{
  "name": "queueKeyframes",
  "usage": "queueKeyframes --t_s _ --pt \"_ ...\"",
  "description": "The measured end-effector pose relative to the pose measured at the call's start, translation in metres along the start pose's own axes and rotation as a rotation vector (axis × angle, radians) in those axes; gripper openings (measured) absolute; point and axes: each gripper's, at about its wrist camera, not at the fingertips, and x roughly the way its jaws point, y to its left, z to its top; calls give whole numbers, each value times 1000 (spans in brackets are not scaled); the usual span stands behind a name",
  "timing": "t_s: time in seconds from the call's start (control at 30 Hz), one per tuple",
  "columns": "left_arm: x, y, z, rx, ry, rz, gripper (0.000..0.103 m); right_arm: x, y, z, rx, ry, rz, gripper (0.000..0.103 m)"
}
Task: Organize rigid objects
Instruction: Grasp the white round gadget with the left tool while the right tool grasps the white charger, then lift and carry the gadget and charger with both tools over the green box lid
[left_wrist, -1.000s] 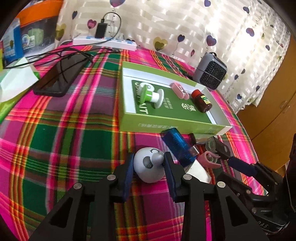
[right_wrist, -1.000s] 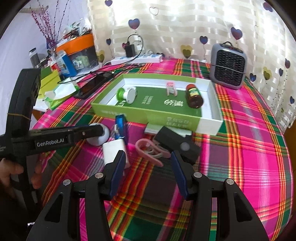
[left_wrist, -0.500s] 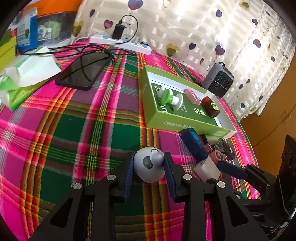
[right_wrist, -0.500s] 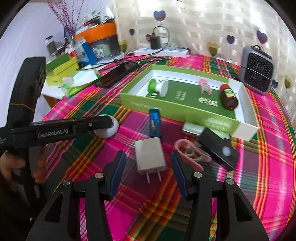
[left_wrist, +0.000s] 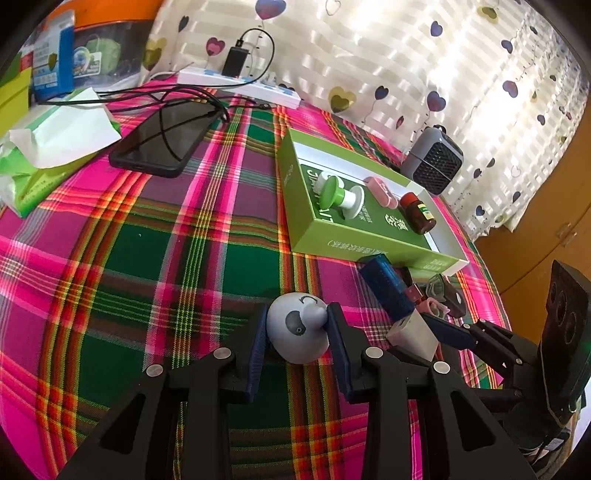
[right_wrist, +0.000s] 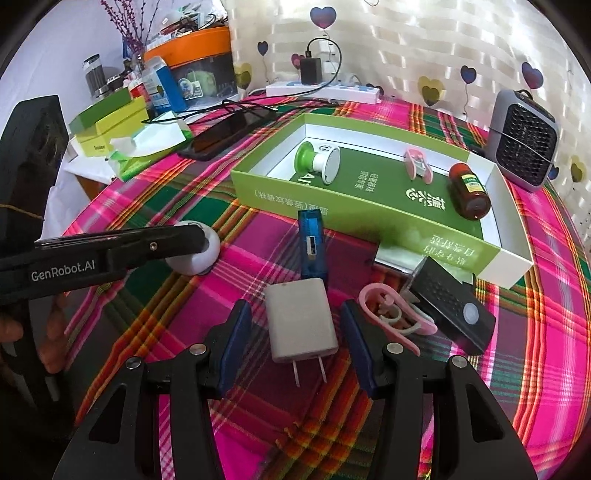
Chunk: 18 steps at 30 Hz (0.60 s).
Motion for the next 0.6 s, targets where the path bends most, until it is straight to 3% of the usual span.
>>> queueKeyframes --t_s 0.37,0.6 --pt "0 0 0 -1 0 -1 31 1 6 -2 -36 -2 -34 51" --pt "0 1 0 -1 0 -1 31 -1 3 -3 -26 -6 -44 35"
